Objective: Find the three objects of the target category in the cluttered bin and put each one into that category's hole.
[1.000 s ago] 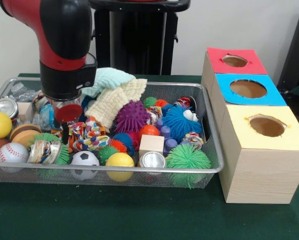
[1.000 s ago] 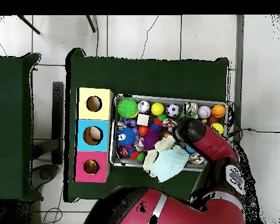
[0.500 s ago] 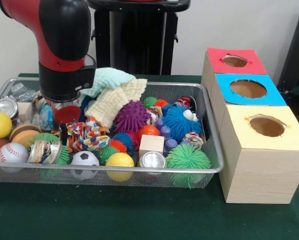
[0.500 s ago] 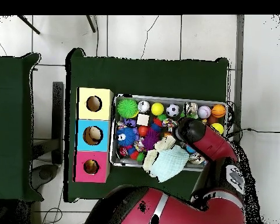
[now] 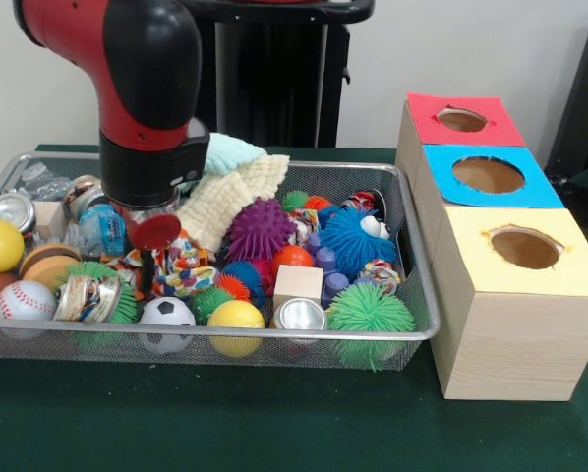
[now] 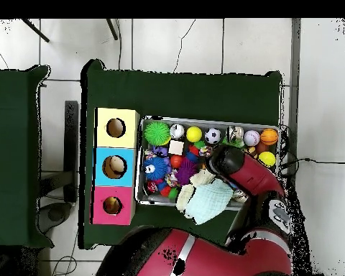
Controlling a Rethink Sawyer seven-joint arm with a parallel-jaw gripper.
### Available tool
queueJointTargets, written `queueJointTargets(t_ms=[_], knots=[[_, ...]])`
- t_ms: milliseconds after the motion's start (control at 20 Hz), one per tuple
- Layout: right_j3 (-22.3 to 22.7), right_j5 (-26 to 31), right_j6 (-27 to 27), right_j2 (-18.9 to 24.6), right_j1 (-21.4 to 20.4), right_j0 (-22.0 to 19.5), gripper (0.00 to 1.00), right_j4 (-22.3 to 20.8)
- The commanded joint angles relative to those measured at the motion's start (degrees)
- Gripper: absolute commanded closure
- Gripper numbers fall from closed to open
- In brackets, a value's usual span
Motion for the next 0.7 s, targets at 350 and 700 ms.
queueJointTargets(t_ms=[350, 700], knots=[[-2.6, 4.9, 9.8, -1.4, 2.1, 4.9, 0.00, 0.2], [-3.0, 1.9, 7.0, 0.4, 2.8, 2.6, 0.00, 0.1]])
